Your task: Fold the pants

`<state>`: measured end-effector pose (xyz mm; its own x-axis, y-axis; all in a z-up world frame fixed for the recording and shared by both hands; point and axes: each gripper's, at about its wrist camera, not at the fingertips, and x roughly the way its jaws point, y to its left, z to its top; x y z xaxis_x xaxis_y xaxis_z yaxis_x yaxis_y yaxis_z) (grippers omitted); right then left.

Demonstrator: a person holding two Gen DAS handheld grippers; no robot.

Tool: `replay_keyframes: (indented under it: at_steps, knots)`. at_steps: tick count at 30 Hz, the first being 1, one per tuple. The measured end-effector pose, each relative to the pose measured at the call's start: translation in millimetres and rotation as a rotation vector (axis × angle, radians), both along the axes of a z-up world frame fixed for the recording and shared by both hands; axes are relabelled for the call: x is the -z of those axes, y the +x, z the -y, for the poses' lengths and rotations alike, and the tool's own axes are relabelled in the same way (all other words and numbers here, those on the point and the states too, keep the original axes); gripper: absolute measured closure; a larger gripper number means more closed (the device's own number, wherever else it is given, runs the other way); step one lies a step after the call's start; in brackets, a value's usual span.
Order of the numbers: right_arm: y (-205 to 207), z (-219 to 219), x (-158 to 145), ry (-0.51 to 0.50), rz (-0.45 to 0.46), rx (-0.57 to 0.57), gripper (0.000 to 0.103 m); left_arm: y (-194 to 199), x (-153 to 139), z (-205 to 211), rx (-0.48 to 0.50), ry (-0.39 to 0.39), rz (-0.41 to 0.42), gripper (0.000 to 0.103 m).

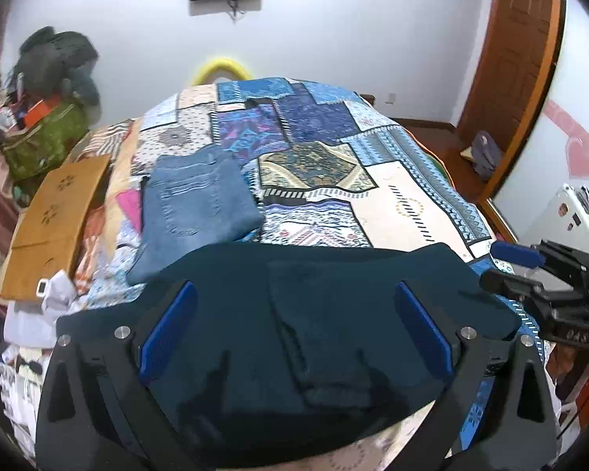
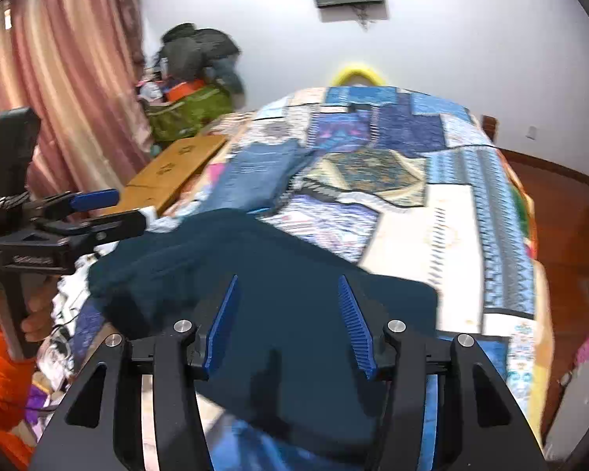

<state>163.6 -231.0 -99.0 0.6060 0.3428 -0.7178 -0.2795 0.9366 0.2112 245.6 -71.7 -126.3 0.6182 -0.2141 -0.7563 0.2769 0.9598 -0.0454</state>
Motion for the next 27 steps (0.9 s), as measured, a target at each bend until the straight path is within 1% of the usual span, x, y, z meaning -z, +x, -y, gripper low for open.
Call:
replay_keyframes:
  at_steps: [2,4,9,12,15,16,18,23,27]
  knots:
    - [7,8,8,-0.013,-0.027,0.019,0.051,9,4,10,0.021,0.008,-0.02,0.002]
    - [14,14,17,-0.011,-0.062,0.023,0.051,20,13,21,0.044,0.01,-0.058,0.002]
    - [27,19,52,0.008,-0.183,0.017,0.051,37,44,40,0.079,0.029,-0.164,0.002]
    - [28,20,72,0.002,-0.238,0.002,0.051,42,67,46,0.083,0.074,-0.231,0.002]
    - [21,20,83,-0.008,-0.254,-0.013,0.051,40,90,48,0.086,0.148,-0.272,0.002]
    - [17,20,85,-0.011,-0.245,-0.014,0.051,38,96,47,0.092,0.162,-0.28,0.001]
    - [12,21,86,-0.014,-0.239,-0.013,0.051,31,101,40,0.095,0.131,-0.269,0.001]
    - [-2,25,86,-0.002,-0.227,0.011,0.051,24,102,25,0.08,0.08,-0.276,0.0]
    - [-12,25,84,-0.019,-0.212,0.033,0.051,12,97,15,0.075,0.075,-0.24,0.0]
